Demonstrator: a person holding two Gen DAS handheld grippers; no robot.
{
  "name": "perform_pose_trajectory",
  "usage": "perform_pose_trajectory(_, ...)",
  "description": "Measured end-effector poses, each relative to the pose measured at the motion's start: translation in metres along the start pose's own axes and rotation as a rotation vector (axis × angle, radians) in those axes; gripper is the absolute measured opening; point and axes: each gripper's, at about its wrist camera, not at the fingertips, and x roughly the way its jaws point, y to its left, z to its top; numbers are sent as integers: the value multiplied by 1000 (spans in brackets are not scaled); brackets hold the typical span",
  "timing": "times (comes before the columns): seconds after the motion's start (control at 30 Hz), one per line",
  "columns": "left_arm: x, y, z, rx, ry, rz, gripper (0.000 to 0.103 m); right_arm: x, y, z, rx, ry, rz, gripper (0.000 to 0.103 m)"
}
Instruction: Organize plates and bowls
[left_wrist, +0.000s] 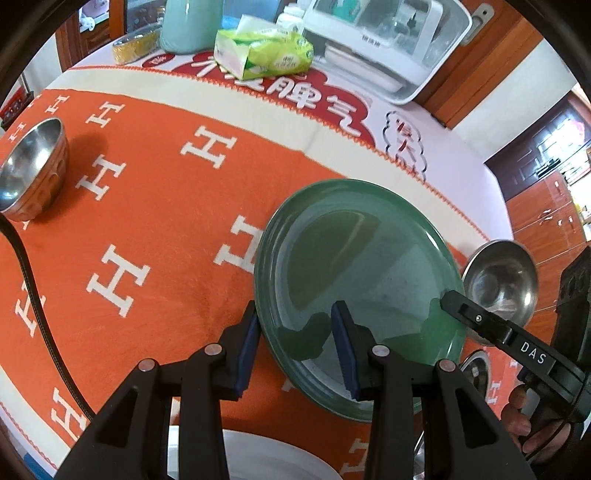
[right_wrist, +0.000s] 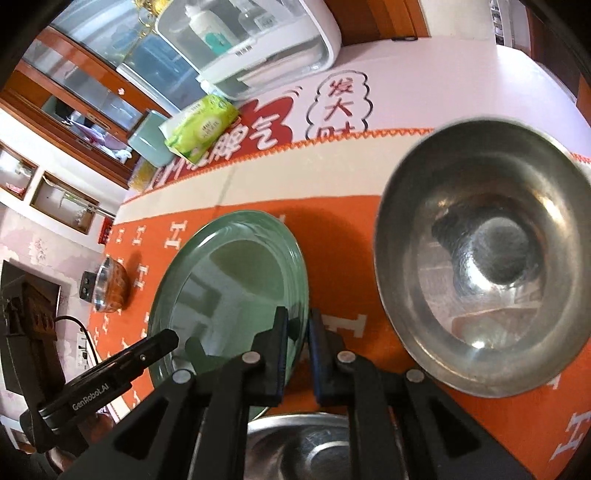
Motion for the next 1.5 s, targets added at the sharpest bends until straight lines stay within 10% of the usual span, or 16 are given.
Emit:
perform_pose_trajectory(1.0, -130, 21, -61, 36, -240, -112, 37, -95, 74, -87, -99, -185, 23, 13)
perform_pose_trajectory(1.5, -165, 51, -105, 67, -208, -74, 37, -105, 106, -156, -148, -138, 13, 14)
